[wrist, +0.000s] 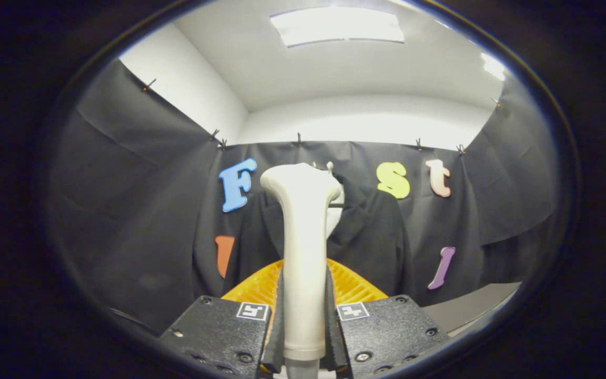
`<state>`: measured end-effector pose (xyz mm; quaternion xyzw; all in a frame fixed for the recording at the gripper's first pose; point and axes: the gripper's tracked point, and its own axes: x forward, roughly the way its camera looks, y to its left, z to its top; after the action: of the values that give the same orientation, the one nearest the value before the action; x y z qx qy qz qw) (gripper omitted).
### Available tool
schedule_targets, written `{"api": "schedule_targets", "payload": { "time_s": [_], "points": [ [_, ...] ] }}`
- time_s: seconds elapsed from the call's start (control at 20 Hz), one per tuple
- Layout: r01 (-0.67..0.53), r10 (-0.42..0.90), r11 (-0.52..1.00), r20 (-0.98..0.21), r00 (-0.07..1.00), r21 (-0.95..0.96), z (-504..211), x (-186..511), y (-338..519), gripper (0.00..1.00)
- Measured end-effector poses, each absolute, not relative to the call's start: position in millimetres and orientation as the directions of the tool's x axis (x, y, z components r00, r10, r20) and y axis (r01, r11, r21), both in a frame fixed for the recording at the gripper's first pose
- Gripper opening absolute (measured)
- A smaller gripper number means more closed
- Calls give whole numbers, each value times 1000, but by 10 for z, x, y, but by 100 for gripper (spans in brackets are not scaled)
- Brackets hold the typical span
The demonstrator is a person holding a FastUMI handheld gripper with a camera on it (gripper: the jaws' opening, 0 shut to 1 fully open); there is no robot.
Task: Iron the clothes twice with a garment steamer, once on the left side and once on the right side.
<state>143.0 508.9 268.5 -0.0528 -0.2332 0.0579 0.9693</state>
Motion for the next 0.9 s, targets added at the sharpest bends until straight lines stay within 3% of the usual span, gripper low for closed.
{"api": "schedule_targets", "payload": {
  "time_s": [0.25,0.55,0.9],
  "points": [
    [-151,216,974,490,845,-169,2956,1729,5497,34],
    [-125,211,973,524,825,-195,3207,2100,5692,34],
    [-135,204,974,438,876,-184,2900,2498,5712,34]
  ]
}}
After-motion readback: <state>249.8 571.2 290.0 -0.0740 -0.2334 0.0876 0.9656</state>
